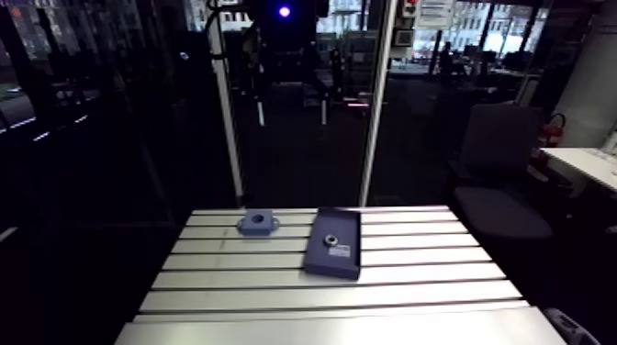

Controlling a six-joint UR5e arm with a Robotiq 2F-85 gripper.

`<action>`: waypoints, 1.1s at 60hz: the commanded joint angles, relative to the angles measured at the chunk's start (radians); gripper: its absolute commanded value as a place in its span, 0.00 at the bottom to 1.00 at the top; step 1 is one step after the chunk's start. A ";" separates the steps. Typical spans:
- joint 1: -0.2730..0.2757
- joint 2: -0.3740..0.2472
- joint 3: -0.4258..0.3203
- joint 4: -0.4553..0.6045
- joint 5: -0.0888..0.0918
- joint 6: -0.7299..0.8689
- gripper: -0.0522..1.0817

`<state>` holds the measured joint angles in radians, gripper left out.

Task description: Pick up the bearing and press it into the housing until flush.

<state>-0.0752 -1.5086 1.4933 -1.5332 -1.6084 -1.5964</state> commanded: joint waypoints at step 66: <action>-0.078 0.045 0.061 -0.128 0.072 -0.142 0.05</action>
<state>-0.0967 -1.4958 1.5322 -1.5906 -1.5382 -1.6991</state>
